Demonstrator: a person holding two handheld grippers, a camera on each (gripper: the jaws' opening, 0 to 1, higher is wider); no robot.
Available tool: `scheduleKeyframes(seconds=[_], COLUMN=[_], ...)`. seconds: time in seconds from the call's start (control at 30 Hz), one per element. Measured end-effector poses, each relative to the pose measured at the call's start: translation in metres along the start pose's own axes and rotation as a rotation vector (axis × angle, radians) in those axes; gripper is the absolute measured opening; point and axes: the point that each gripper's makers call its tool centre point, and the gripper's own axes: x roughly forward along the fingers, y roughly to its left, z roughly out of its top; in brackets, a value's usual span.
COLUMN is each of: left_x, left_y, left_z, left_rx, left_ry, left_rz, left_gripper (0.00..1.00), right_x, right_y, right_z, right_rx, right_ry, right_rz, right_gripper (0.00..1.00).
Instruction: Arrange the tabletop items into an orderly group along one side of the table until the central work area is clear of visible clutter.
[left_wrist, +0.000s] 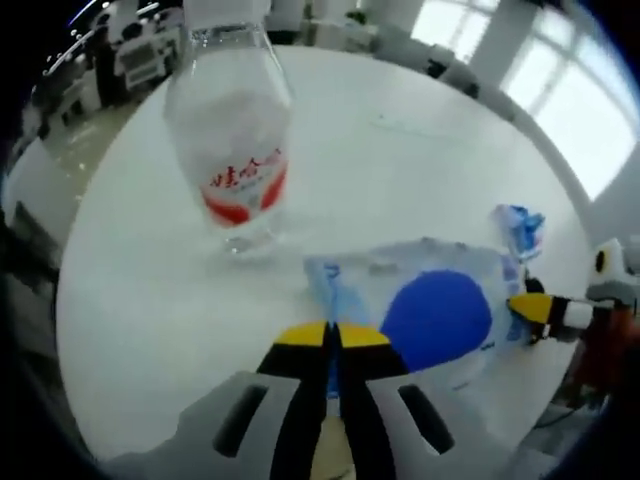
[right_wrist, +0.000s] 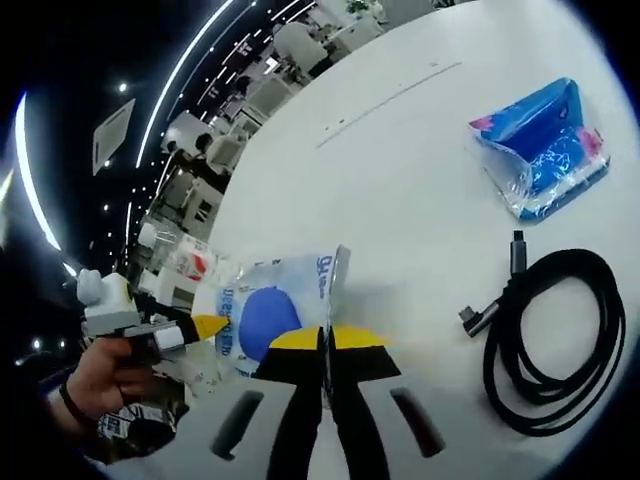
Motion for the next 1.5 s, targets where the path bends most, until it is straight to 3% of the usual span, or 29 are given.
scheduleKeyframes(seconds=[0.37,0.83,1.23,1.5], left_x=[0.001,0.005,0.021,0.034], left_y=[-0.023,-0.054,-0.069,-0.074], left_z=[0.009,0.036,0.055,0.060], left_rx=[-0.019,-0.007,-0.031,-0.033], left_ry=[-0.022,-0.074,-0.080,-0.065], left_rz=[-0.038,-0.066,-0.075,-0.067], left_gripper=[0.00,0.00,0.00,0.00], right_x=[-0.011,-0.024,-0.018,-0.010], right_y=[-0.009,-0.022,-0.039,-0.050], right_z=[0.026,0.063,0.090,0.097], right_rx=[-0.023,-0.051,-0.057,-0.076], right_ry=[-0.029,-0.065,-0.066,-0.048], right_rz=[-0.010,-0.041,-0.085,-0.121], right_gripper=[0.00,0.00,0.00,0.00])
